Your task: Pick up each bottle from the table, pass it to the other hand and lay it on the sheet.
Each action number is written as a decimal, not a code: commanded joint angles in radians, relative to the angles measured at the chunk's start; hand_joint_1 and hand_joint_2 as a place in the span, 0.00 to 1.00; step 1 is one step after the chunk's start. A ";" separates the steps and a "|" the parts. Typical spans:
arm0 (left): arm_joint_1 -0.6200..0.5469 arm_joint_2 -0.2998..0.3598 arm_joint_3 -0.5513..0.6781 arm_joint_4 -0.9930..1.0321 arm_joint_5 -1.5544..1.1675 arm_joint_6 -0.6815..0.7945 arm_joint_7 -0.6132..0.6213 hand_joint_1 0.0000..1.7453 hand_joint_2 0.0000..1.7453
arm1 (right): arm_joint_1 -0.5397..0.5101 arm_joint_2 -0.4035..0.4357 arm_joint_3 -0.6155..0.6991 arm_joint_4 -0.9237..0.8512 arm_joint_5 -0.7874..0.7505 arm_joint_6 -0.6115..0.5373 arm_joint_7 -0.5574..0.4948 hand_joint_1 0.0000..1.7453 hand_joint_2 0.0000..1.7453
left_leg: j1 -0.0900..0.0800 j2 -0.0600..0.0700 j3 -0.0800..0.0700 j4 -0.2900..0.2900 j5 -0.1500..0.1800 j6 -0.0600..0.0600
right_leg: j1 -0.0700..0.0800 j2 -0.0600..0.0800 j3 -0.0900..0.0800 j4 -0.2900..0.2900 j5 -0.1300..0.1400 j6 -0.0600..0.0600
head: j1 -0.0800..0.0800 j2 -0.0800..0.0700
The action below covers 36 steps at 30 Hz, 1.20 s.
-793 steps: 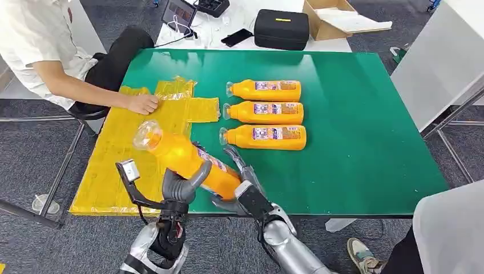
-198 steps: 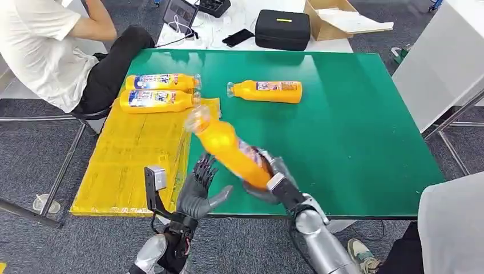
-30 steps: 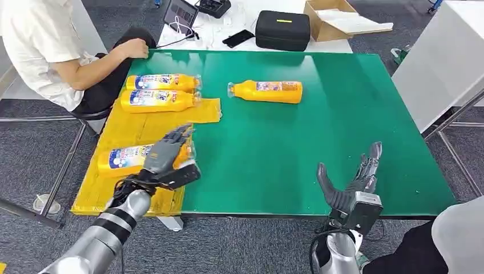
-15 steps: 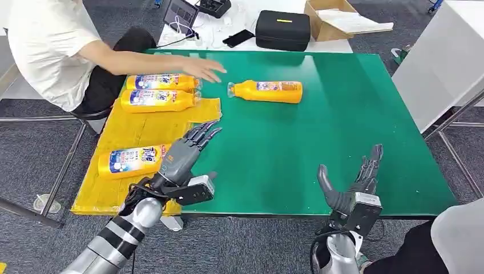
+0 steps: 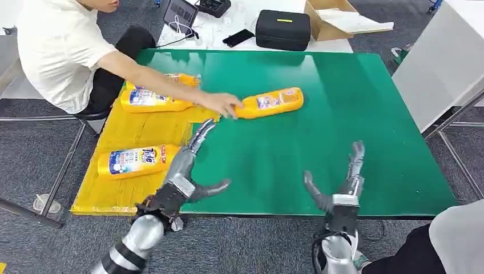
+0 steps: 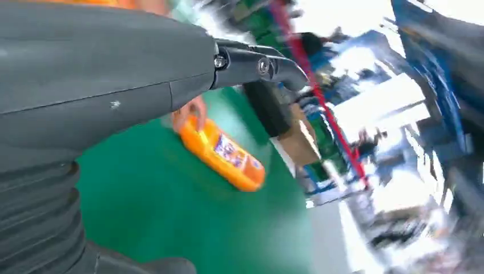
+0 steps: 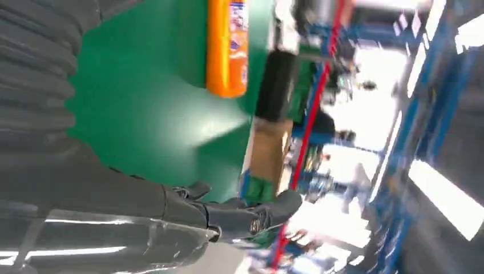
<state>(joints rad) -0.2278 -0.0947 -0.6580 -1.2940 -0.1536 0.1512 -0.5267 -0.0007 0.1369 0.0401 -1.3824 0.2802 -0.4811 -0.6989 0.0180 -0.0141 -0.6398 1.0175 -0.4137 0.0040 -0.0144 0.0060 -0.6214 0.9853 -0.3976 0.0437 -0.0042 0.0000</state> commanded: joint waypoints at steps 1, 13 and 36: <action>0.102 -0.049 -0.013 -0.016 0.077 0.086 0.073 0.00 1.00 | -0.082 -0.137 0.085 0.248 0.261 -0.042 0.103 0.00 1.00 | 0.000 0.002 0.006 -0.002 -0.001 0.001 | 0.000 0.001 0.006 -0.003 0.000 -0.001 | 0.000 0.000; 0.093 -0.064 -0.007 -0.002 0.065 0.224 0.064 0.00 1.00 | -0.143 -0.192 0.188 0.309 0.472 -0.063 0.221 0.00 1.00 | 0.000 0.002 0.002 -0.001 0.000 0.001 | 0.000 0.001 0.002 -0.001 0.000 -0.001 | 0.000 0.000; 0.047 -0.075 -0.048 0.034 0.092 0.198 0.071 0.00 1.00 | -0.345 -0.202 0.311 0.465 0.540 0.051 0.312 0.00 1.00 | -0.001 0.006 0.004 0.000 -0.001 0.001 | 0.000 0.005 0.002 0.000 0.001 -0.001 | 0.000 0.000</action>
<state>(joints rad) -0.1217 -0.1762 -0.6668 -1.3245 -0.0866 0.3803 -0.4753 -0.1722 -0.0610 0.2709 -1.1063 0.8419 -0.5310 -0.4123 0.0177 -0.0143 -0.6407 1.0175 -0.4135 0.0041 -0.0146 0.0061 -0.6218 0.9854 -0.3971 0.0441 -0.0046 0.0000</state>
